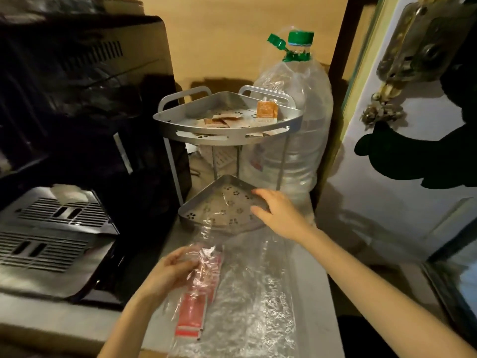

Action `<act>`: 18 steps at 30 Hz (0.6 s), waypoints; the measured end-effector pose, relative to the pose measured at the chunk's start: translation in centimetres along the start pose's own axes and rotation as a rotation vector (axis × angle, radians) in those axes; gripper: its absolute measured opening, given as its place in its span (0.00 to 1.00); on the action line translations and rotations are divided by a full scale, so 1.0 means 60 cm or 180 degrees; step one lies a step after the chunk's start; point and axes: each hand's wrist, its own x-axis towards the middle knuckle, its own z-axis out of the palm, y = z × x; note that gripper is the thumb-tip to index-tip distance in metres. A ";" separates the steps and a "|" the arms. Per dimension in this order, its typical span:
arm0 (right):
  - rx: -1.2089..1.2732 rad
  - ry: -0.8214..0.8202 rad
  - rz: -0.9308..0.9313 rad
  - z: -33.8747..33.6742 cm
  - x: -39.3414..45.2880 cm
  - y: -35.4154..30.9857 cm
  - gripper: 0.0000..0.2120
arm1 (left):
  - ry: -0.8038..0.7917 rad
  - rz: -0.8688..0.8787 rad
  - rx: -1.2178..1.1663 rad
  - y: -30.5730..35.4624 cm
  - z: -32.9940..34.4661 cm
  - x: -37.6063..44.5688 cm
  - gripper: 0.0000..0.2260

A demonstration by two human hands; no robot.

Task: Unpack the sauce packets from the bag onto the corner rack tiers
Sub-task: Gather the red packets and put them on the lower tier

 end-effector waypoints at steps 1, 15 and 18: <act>0.0095 -0.0093 0.0077 0.022 -0.003 0.004 0.26 | 0.0163 0.0013 -0.0068 -0.007 -0.005 -0.005 0.10; -0.0225 -0.0989 -0.0289 0.253 -0.045 -0.051 0.35 | 0.1813 0.0904 0.3097 -0.108 -0.031 -0.007 0.28; -0.0550 -0.1050 -0.0467 0.279 -0.045 -0.057 0.33 | 0.1974 0.1379 0.4172 -0.120 -0.024 0.004 0.35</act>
